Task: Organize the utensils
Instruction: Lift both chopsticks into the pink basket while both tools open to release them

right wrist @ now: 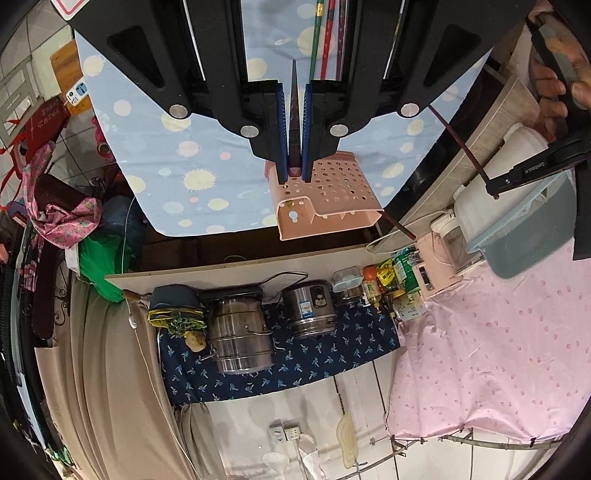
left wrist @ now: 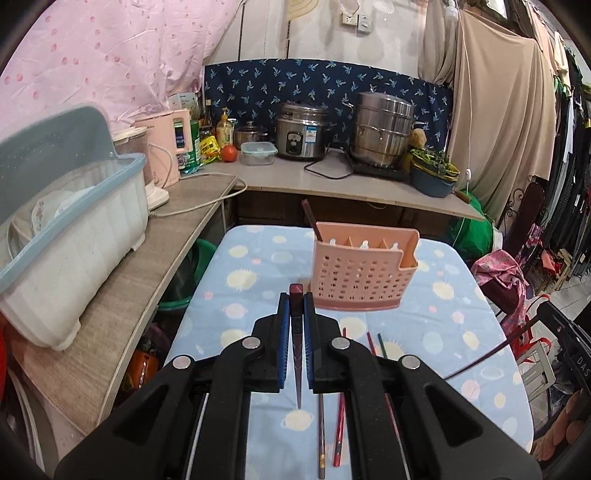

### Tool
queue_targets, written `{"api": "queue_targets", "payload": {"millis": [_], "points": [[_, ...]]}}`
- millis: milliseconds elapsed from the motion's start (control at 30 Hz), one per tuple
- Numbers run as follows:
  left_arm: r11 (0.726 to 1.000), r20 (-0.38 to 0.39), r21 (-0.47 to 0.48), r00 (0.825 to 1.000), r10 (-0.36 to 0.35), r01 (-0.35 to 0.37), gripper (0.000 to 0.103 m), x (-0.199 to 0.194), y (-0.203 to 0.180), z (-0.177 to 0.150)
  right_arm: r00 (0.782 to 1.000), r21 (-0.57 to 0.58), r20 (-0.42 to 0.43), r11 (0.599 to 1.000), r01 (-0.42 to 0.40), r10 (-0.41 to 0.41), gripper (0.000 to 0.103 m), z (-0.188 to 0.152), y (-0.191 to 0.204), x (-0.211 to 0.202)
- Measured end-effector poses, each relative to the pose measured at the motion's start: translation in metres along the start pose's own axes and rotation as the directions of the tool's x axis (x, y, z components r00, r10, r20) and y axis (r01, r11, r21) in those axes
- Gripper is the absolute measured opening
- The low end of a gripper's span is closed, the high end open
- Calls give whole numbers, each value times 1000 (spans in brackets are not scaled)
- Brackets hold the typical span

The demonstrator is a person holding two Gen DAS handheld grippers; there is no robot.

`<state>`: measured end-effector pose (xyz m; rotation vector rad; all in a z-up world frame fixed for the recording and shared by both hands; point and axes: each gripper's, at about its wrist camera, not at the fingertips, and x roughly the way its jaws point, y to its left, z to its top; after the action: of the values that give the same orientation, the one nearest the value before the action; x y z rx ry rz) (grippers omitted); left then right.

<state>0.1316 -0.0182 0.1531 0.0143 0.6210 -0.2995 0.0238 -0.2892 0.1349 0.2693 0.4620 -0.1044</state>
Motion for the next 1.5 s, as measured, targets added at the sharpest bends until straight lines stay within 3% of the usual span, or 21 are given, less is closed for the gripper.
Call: {"api": "queue_targets", "payload": {"millis": [233, 400, 567, 733, 1000, 1433, 1500], "points": [[999, 53, 22, 998, -31, 30, 7, -1, -13, 41, 998, -8, 38, 999, -40, 41, 7, 40, 8, 9], [999, 123, 23, 991, -51, 48, 7, -3, -25, 80, 990, 8, 111, 996, -87, 86, 7, 82, 15, 17], [998, 218, 14, 974, -59, 57, 7, -4, -35, 123, 979, 9, 179, 995, -99, 96, 7, 123, 25, 37], [998, 322, 13, 945, -58, 56, 7, 6, -43, 154, 970, 46, 220, 992, -118, 105, 7, 151, 22, 67], [999, 279, 24, 959, -47, 42, 7, 59, -53, 160, 973, 102, 203, 986, -133, 111, 7, 159, 13, 122], [999, 158, 15, 986, -54, 52, 7, 119, -44, 131, 993, 39, 53, 994, -106, 104, 7, 114, 21, 182], [998, 147, 6, 987, -61, 61, 14, 123, -41, 129, 994, 34, 55, 995, -96, 94, 13, 108, 22, 183]]}}
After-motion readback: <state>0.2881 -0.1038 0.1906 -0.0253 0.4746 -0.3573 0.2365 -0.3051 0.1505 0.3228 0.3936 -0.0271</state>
